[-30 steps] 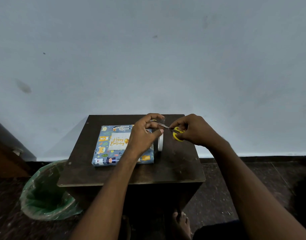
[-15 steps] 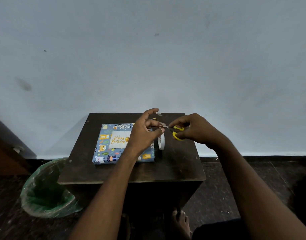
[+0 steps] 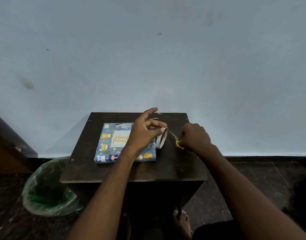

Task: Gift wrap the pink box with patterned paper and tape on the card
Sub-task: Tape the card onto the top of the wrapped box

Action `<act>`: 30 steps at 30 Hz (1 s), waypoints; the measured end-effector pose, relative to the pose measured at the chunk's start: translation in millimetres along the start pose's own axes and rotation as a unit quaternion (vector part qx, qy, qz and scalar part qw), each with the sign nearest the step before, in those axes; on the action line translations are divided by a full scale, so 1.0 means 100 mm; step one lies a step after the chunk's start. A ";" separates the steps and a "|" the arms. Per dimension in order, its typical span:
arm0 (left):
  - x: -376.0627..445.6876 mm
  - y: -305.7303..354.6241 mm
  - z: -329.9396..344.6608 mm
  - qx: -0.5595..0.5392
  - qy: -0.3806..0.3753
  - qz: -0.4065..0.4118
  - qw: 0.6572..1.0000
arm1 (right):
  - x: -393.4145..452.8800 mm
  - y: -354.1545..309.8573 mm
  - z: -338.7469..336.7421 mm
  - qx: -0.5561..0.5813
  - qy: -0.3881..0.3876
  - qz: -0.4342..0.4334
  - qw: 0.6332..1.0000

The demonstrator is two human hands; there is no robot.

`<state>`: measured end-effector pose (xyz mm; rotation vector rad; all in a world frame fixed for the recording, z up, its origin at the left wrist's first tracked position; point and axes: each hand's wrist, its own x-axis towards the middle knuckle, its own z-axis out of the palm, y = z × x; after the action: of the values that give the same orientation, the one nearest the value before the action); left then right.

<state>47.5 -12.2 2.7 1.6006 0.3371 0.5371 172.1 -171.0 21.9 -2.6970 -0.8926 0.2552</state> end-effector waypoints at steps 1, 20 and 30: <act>0.00 0.01 0.00 -0.002 0.000 0.000 1.000 | 0.00 -0.03 0.03 -0.013 -0.001 -0.003 1.000; -0.04 0.14 0.05 -0.078 0.058 -0.061 0.993 | 0.02 -0.24 -0.02 0.153 0.119 -0.140 0.971; -0.04 0.11 0.02 -0.072 0.084 -0.120 0.987 | 0.03 -0.23 -0.05 0.115 0.105 -0.174 0.972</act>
<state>44.5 -17.3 13.4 1.3558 0.5967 0.4987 162.4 -152.6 33.6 -2.2574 -1.1662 -0.0052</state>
